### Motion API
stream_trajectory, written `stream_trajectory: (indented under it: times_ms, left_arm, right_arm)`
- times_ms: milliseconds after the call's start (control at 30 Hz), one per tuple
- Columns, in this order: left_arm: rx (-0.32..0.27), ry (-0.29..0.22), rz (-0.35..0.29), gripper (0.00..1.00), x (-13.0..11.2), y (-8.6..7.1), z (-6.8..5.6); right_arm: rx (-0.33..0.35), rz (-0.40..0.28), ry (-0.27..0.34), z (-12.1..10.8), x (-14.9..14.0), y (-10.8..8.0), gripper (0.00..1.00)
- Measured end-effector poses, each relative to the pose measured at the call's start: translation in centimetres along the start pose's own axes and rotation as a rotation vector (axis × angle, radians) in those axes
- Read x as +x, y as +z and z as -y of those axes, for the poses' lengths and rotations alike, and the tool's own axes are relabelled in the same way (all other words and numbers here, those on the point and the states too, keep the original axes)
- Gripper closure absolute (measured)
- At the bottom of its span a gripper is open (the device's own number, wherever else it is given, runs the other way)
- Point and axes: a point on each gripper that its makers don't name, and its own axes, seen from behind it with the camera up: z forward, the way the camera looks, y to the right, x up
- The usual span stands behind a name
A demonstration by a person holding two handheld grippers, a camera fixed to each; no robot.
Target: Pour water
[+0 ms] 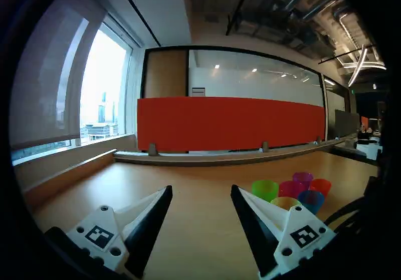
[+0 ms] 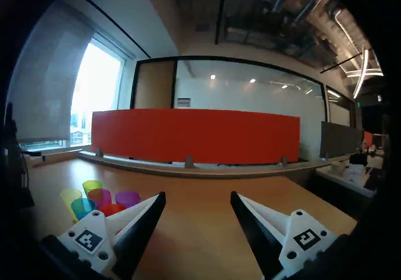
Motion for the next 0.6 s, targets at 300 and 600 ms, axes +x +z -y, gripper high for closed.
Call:
stream_trajectory:
  times_ms: [300,600]
  left_arm:
    - [-0.022,0.017,-0.024,0.14,3.5,0.4,-0.2]
    - [-0.049,0.03,-0.024,0.14,6.8,1.0,-0.5]
  right_arm:
    - [-0.014,0.0,0.001,-0.7,2.7,0.6,0.0]
    - [-0.007,-0.003,0.016,-1.4,6.3,1.2,0.0]
